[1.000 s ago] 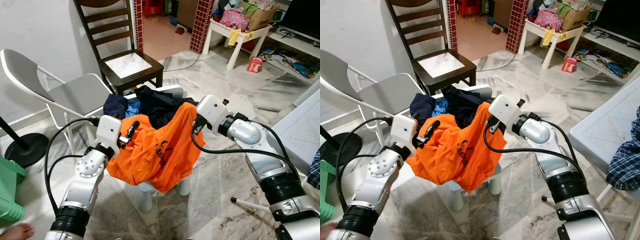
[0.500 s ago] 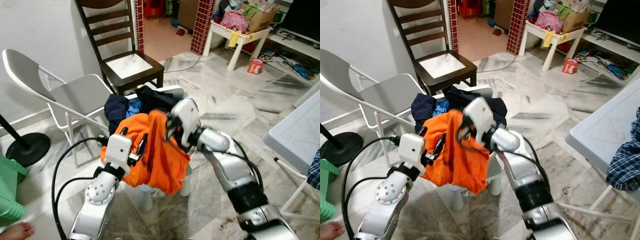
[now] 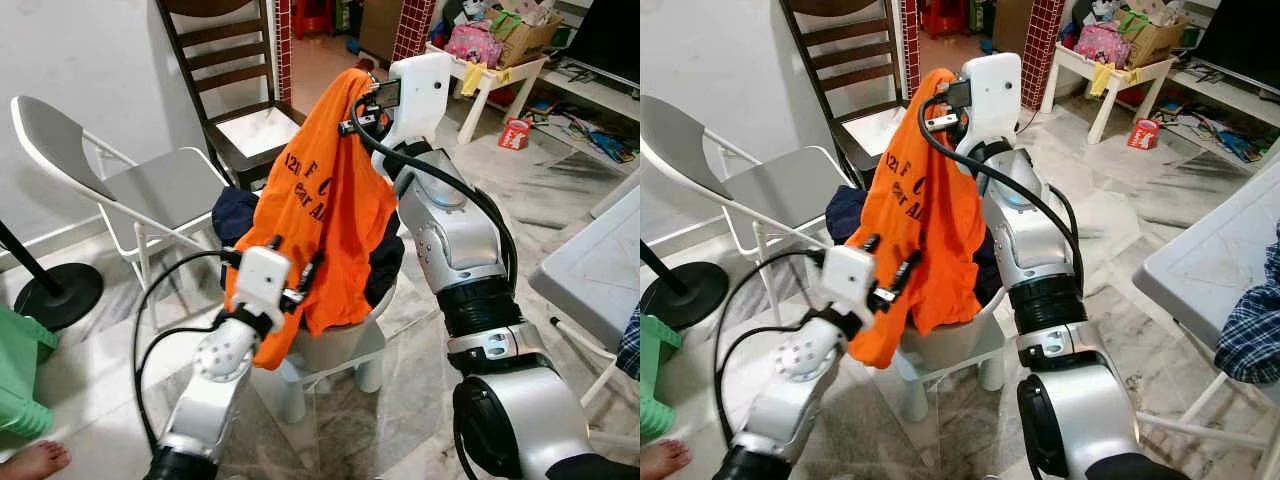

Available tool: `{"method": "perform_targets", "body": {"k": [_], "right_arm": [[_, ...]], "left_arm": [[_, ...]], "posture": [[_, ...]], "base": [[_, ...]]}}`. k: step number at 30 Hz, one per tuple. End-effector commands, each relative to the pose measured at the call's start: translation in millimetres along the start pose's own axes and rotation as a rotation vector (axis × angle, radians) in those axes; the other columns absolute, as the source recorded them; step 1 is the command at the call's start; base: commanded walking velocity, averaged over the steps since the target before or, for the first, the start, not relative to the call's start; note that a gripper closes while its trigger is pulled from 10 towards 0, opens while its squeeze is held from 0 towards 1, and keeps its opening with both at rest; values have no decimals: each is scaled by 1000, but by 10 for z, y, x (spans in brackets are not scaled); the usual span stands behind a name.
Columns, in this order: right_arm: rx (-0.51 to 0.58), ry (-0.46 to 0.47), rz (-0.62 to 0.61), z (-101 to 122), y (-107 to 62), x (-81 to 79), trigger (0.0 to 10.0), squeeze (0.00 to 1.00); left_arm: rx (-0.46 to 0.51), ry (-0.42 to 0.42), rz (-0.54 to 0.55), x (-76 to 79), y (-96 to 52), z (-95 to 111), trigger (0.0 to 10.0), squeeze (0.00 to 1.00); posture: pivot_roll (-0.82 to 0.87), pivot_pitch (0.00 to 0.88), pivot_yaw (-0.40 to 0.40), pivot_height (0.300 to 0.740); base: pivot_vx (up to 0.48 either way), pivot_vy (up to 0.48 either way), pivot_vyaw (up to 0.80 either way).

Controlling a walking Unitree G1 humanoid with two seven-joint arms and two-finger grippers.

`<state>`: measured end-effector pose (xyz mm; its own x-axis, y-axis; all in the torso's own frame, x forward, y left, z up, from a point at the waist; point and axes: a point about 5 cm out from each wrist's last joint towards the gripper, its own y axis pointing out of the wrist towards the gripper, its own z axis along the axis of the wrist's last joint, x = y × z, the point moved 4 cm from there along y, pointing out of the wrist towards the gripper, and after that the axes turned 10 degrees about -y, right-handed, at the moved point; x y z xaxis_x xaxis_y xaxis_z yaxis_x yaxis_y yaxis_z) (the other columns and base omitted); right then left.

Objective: Hang hanger

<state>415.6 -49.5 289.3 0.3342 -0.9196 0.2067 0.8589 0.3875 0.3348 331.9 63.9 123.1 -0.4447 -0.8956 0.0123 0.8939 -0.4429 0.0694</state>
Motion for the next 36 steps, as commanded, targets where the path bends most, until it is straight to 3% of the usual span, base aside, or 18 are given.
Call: {"method": "perform_targets", "body": {"k": [1,4,8,13,15,16,21,25,30,32,34,35,36], "right_arm": [[13,-53,-1,58,19,17,0,0],[-14,-102,-6,-54,-33,45,0,0],[-63,-179,-48,-214,-119,237,0,0],[-74,-274,-150,-221,-203,629,0,0],[-85,-372,-178,-227,-257,768,0,0],[-126,-444,-174,-315,-333,878,0,0],[-275,-444,-163,-717,-607,1012,0,0],[-359,-394,-153,-983,-821,1000,0,0],[-378,-335,-140,-1075,-870,915,0,0],[-364,-228,-12,-1080,-820,650,0,0],[-353,-196,29,-1067,-812,568,0,0],[-327,-172,105,-1023,-807,428,0,0],[-268,-108,264,-910,-825,132,0,0]], "left_arm": [[26,7,3,5,43,72,10000,0],[49,-7,-1,18,37,136,10000,0],[53,-14,-14,56,-27,124,10000,0],[30,-30,-20,99,-115,54,10000,0],[17,-24,-13,112,-136,28,10000,0],[-10,7,39,62,-168,-35,10000,0],[-60,-35,175,-143,-312,-178,10000,0],[-73,-77,201,-209,-432,-212,10000,0],[-87,-29,186,-205,-447,-246,10000,0],[-99,-35,177,-205,-387,-256,10000,0],[-105,-34,176,-210,-379,-259,10000,0],[-111,-17,183,-240,-373,-265,10000,0],[-118,-18,189,-282,-366,-264,10000,0]], "posture": [[-5,30,-34,740],[-7,30,-32,740],[-9,27,-30,740],[-8,20,-29,740],[-7,19,-29,740],[-7,18,-30,740],[-7,20,-30,740],[-3,22,-23,740],[-4,20,-18,740],[-5,19,-16,740],[-5,19,-16,740],[-6,19,-15,740],[-7,19,-17,740]], "base": [[0,0,0],[0,0,0],[0,0,0],[0,0,0],[0,0,0],[0,0,0],[0,0,0],[0,0,0],[0,0,0],[0,0,0],[0,0,0],[0,0,0],[0,0,0]]}}
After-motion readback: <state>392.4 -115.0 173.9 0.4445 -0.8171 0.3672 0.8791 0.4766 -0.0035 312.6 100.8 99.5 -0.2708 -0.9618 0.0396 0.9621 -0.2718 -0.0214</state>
